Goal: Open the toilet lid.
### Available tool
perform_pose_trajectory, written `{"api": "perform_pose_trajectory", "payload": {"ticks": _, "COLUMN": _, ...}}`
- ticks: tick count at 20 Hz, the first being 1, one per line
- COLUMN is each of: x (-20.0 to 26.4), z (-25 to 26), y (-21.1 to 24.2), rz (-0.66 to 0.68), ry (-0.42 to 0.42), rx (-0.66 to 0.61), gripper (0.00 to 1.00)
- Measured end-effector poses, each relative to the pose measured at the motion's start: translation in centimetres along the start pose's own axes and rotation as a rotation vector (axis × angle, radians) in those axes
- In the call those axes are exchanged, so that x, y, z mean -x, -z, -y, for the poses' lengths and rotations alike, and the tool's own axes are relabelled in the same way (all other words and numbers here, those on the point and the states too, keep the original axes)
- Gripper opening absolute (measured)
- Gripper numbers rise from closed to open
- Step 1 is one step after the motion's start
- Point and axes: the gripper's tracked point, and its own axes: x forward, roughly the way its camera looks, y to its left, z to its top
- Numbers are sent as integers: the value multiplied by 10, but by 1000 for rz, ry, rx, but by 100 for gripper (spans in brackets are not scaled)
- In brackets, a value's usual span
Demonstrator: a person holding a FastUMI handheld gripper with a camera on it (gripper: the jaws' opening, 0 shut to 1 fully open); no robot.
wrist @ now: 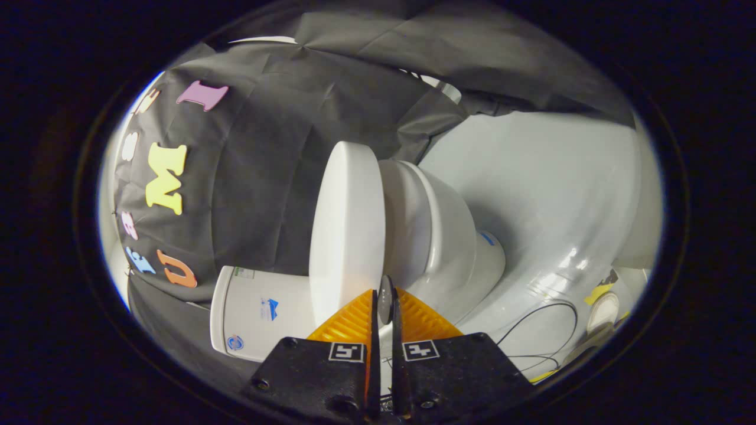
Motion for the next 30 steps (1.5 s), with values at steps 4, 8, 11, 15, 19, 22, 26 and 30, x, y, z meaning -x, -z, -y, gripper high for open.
{"api": "perform_pose_trajectory", "payload": {"ticks": 4, "x": 8, "z": -21, "y": 1, "rz": 26, "ry": 8, "rx": 61, "gripper": 11}}
{"api": "perform_pose_trajectory", "payload": {"ticks": 8, "x": 11, "z": -26, "y": 0, "rz": 46, "ry": 44, "rx": 63, "gripper": 11}}
{"api": "perform_pose_trajectory", "payload": {"ticks": 11, "x": 12, "z": -34, "y": 1, "rz": 50, "ry": 53, "rx": 72, "gripper": 11}}
{"api": "perform_pose_trajectory", "payload": {"ticks": 15, "x": 19, "z": -51, "y": 1, "rz": 53, "ry": 79, "rx": 162, "gripper": 11}}
{"api": "perform_pose_trajectory", "payload": {"ticks": 19, "x": 22, "z": -70, "y": 4, "rz": 57, "ry": 102, "rx": 223, "gripper": 11}}
{"api": "perform_pose_trajectory", "payload": {"ticks": 22, "x": 26, "z": -83, "y": 5, "rz": 66, "ry": 126, "rx": 253, "gripper": 11}}
{"api": "perform_pose_trajectory", "payload": {"ticks": 26, "x": 30, "z": -106, "y": 12, "rz": 75, "ry": 131, "rx": 299, "gripper": 11}}
{"api": "perform_pose_trajectory", "payload": {"ticks": 30, "x": 32, "z": -120, "y": 18, "rz": 92, "ry": 185, "rx": 374, "gripper": 11}}
